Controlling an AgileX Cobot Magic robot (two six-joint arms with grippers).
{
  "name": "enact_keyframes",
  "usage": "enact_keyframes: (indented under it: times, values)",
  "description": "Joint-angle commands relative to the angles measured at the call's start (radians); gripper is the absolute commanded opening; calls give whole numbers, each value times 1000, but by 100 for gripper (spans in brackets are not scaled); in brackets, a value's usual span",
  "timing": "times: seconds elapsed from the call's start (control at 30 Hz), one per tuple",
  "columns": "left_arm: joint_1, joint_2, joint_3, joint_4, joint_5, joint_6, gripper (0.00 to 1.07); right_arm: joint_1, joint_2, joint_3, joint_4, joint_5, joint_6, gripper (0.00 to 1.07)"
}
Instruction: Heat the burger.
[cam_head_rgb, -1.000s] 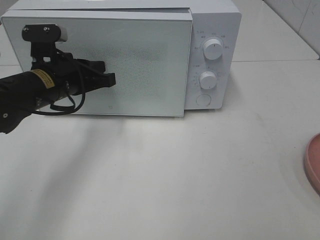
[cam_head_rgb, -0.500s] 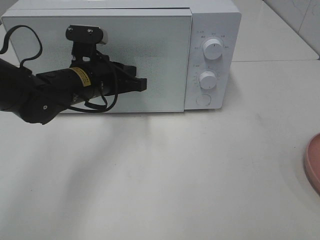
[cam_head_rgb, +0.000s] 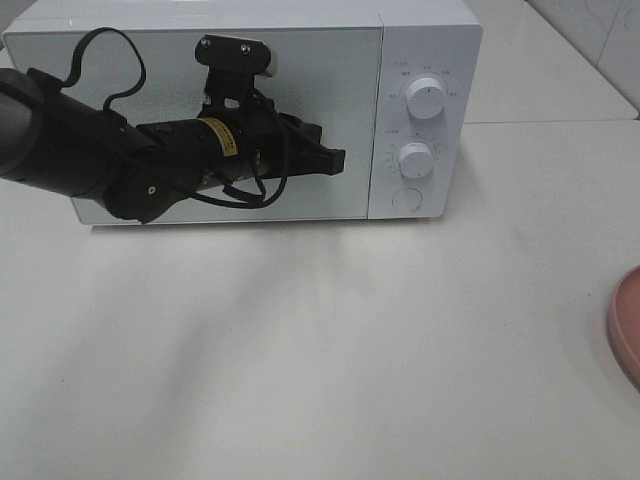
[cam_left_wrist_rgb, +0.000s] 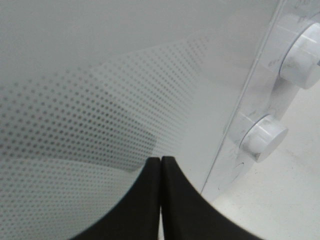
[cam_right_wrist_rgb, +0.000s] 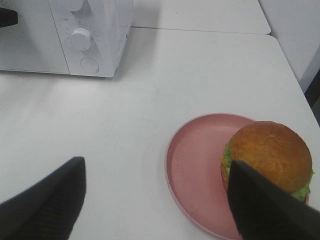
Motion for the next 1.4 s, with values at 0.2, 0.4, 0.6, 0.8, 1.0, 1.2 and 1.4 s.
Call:
enact_keyframes:
  times: [0.2,0.4,0.6,0.8,1.0,1.2,1.4]
  values:
    - [-30,-105,-41,-105,22,-1,0,-2,-25,1,2,-10,-10,76]
    - [-75,-197,-41,-58,165,-1,0,-2,-25,1,2,-10,-10,76]
    - [-89,-267,-41,-54,394,-1,16,-2,-25,1,2,-10,-10,76]
    - [-110,-316,-41,-65,610,-2,68,-2,-25,1,2,-10,-10,76]
    - [-120,-385,-41,-114,919,-3,102,-2,-25,1,2,-10,-10,76]
    - [-120,-468,-41,-131,1257,-2,101,-2,-25,1,2,-10,-10,76]
    - [-120,-504,-41,-105,1426,5,101,-2,-25,1,2,-10,-10,76]
